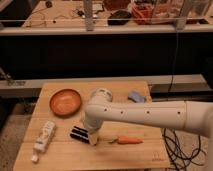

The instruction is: Place the eraser in the ceramic cup

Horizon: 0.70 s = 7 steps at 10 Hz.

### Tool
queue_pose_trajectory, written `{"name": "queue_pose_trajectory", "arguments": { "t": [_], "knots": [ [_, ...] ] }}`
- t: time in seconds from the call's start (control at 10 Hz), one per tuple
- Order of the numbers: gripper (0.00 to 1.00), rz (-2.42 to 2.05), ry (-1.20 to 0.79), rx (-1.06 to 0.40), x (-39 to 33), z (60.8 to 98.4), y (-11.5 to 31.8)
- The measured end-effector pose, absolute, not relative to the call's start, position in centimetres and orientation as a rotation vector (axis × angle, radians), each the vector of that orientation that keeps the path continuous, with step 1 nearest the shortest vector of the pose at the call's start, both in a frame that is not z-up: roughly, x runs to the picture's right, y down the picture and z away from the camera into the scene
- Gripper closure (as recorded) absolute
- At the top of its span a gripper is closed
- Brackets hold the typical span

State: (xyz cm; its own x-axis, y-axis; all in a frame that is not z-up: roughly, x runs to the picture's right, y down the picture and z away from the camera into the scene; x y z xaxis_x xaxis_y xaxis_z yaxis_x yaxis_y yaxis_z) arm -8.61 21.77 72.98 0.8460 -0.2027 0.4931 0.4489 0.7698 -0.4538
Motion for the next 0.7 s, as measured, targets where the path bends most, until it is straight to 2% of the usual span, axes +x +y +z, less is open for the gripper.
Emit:
{"name": "queue_pose_trajectory", "arguments": {
  "t": [0.7],
  "knots": [
    [0.20, -0.339, -0.455, -0.598, -10.14, 74.23, 23.14]
  ]
}}
